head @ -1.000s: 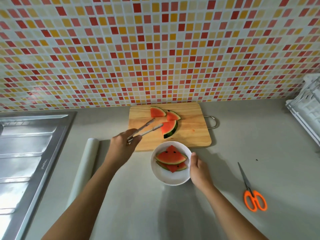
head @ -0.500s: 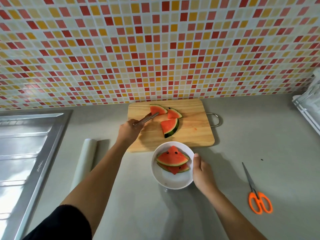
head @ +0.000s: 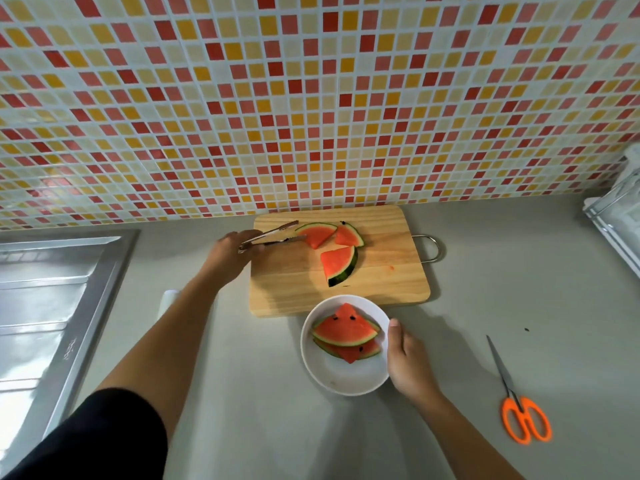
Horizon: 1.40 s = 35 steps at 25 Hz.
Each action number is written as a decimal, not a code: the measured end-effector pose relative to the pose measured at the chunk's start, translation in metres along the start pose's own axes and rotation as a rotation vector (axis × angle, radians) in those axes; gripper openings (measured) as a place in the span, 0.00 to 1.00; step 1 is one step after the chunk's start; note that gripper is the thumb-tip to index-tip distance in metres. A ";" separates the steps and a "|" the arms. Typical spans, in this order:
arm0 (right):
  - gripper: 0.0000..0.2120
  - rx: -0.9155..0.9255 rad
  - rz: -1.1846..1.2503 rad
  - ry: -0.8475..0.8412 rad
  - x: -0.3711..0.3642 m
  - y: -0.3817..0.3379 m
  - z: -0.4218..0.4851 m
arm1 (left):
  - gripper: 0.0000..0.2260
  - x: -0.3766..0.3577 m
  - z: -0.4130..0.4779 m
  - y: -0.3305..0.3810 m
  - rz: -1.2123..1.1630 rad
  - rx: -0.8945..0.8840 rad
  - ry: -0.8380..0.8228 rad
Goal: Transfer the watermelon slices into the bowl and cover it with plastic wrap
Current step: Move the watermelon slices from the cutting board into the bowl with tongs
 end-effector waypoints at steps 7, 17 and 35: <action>0.18 0.016 0.028 0.047 0.001 0.002 -0.001 | 0.16 -0.004 0.035 -0.003 0.064 0.001 -0.192; 0.19 -0.024 -0.024 0.001 0.001 -0.003 -0.001 | 0.18 -0.008 0.008 -0.007 0.045 -0.101 -0.164; 0.19 -0.004 -0.011 -0.001 0.001 -0.002 -0.001 | 0.17 -0.030 0.005 0.003 -0.100 -0.006 -0.119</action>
Point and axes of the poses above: each hand's wrist, its own z-axis towards the middle knuckle, its own x-axis out of the back of the hand, y = z × x, the point moved 6 cm from there along z, towards the middle knuckle, and after that the axes turned 3 degrees about -z, right-handed, at the moved point
